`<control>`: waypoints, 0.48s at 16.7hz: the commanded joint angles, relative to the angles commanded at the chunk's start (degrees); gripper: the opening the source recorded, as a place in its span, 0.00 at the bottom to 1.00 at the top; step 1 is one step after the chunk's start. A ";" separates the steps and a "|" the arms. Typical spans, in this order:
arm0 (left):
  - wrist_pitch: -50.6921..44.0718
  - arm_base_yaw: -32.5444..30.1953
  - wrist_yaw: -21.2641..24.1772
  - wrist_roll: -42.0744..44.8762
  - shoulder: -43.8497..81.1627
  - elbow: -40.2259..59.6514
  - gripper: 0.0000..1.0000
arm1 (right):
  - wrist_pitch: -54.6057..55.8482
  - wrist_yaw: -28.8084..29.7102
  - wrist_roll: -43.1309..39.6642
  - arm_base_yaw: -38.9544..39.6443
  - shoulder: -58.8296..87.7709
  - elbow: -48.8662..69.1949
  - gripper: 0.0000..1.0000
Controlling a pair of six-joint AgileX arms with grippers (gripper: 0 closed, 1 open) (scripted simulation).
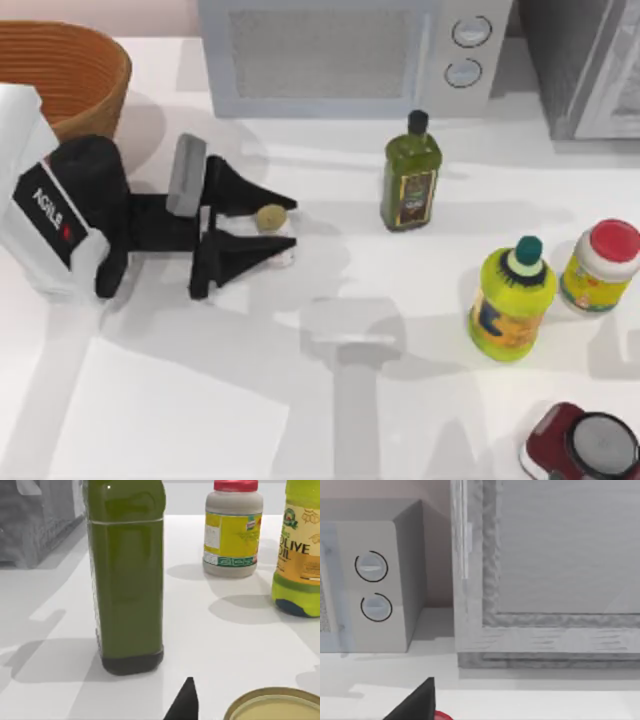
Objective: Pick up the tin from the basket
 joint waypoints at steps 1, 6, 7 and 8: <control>0.00 0.00 0.00 0.00 0.00 0.00 0.83 | 0.00 0.00 0.00 0.00 0.00 0.00 1.00; 0.00 0.00 0.00 0.00 0.00 0.00 1.00 | 0.00 0.00 0.00 0.00 0.00 0.00 1.00; 0.00 0.00 0.00 0.00 0.00 0.00 1.00 | 0.00 0.00 0.00 0.00 0.00 0.00 1.00; 0.00 0.00 0.00 0.00 0.00 0.00 1.00 | 0.00 0.00 0.00 0.00 0.00 0.00 1.00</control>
